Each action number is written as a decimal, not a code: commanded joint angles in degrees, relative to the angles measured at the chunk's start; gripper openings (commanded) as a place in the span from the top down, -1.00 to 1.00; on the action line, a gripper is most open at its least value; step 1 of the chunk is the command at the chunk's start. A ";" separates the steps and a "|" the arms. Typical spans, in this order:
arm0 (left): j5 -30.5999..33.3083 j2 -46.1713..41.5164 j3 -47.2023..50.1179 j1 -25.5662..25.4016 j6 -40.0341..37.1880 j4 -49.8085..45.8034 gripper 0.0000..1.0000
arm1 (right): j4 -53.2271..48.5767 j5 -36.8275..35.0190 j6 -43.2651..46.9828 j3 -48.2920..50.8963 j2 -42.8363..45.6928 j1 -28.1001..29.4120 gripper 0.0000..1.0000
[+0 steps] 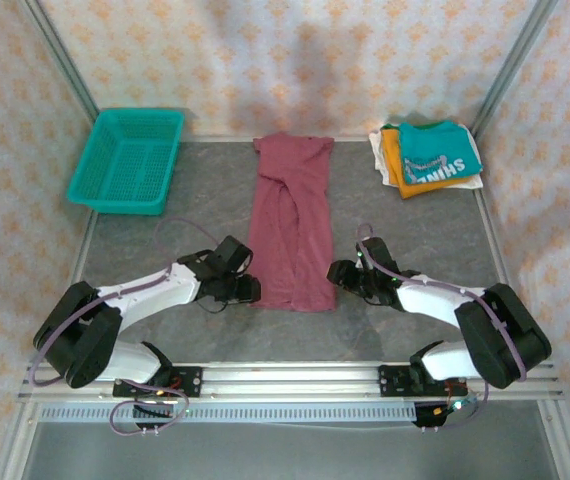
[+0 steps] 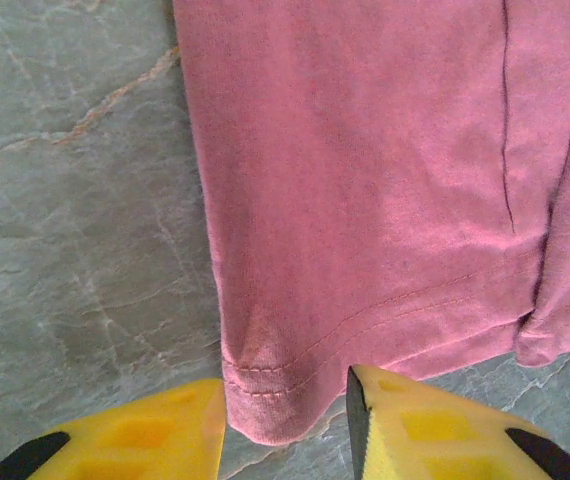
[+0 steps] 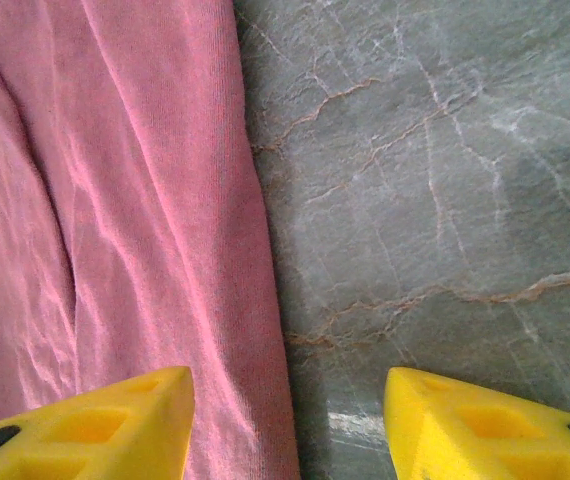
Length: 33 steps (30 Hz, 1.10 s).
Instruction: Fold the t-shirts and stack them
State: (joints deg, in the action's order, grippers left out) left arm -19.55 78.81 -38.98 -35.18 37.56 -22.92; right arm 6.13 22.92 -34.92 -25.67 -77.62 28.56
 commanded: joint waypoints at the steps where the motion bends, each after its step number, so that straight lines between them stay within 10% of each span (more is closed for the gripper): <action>1: -0.51 1.06 1.53 -0.53 0.76 2.21 0.27 | 3.81 1.52 -0.12 0.21 -3.42 0.80 -0.08; 17: 1.49 1.97 3.30 -0.68 0.67 5.09 1.00 | 1.03 7.56 -4.12 1.29 -0.17 5.65 -0.06; 33: 2.47 0.30 5.93 -0.68 1.11 6.50 1.00 | -3.36 2.44 -8.99 2.57 5.83 10.78 0.22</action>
State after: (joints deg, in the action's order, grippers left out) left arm -19.09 79.75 -34.54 -35.27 38.02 -16.40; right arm 4.32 27.86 -43.44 -23.33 -73.03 38.98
